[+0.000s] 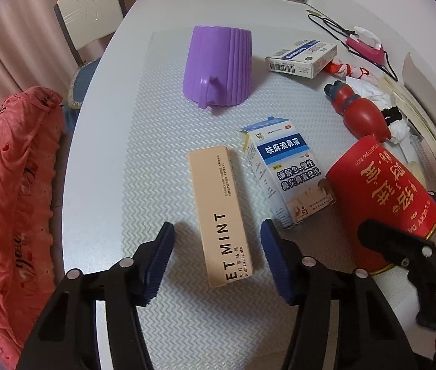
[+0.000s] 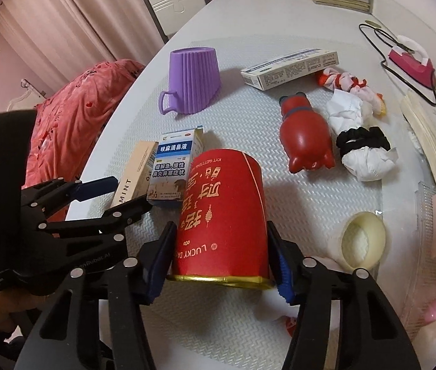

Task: Collect trash
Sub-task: 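Grasp the red tin can with the right tool while the left tool grasps the ET MINT box, then carry the red can and ET MINT box with both tools over the orange bin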

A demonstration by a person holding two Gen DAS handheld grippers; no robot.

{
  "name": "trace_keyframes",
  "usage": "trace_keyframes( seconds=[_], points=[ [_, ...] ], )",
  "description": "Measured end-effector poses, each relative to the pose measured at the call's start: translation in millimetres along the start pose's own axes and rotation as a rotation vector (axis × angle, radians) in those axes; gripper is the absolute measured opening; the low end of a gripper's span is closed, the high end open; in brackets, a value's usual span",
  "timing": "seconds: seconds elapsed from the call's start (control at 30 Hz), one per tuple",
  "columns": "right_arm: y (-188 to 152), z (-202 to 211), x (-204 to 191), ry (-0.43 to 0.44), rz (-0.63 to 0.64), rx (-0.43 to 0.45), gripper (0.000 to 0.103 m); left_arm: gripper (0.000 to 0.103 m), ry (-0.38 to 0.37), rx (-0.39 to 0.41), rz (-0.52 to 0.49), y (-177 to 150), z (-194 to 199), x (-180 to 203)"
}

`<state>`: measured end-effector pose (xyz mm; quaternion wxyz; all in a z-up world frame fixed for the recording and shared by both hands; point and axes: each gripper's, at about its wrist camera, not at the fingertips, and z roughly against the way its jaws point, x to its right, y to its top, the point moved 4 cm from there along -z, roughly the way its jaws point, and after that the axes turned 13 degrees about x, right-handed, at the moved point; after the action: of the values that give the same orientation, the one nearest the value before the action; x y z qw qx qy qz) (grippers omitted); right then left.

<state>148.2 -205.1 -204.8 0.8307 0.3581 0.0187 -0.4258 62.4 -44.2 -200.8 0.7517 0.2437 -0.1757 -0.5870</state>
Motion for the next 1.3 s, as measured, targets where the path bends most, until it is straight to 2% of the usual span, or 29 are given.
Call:
trace_keyframes(
  seconds=[0.03, 0.1, 0.2, 0.3, 0.6, 0.7, 0.93, 1.17, 1.3],
  points=[
    [0.1, 0.5, 0.8, 0.005, -0.001, 0.002, 0.052, 0.046, -0.011, 0.007, 0.011, 0.6, 1.2, -2.3],
    [-1.3, 2.2, 2.1, 0.017, -0.010, 0.007, 0.050, 0.031, -0.025, 0.009, 0.026, 1.1, 2.9, -8.8],
    [-1.4, 4.3, 2.2, 0.019, -0.006, 0.017, 0.046, 0.030, -0.044, 0.023, 0.034, 0.2, 2.7, -11.7],
    [-1.8, 6.6, 2.0, 0.021, 0.001, 0.026, 0.045, 0.029, -0.041, 0.042, 0.001, -0.4, 1.7, -6.1],
    [-0.4, 25.9, 4.4, 0.021, -0.025, 0.079, 0.043, 0.028, -0.192, 0.004, 0.072, -10.6, 11.4, -6.6],
    [3.7, 37.1, -2.6, 0.026, -0.007, 0.101, 0.043, 0.028, -0.223, 0.018, 0.049, -9.1, 23.6, -7.6],
    [16.3, 54.3, -43.3, 0.096, 0.088, 0.118, 0.044, 0.028, -0.267, 0.060, -0.083, 0.5, 72.0, -32.9],
    [27.0, 58.2, -108.1, 0.166, 0.234, 0.112, 0.044, 0.028, -0.227, 0.069, -0.178, -1.1, 102.1, -82.8],
    [33.3, 51.6, -147.1, 0.186, 0.323, 0.101, 0.044, 0.028, -0.197, 0.064, -0.197, -3.8, 112.4, -120.5]
  ],
)
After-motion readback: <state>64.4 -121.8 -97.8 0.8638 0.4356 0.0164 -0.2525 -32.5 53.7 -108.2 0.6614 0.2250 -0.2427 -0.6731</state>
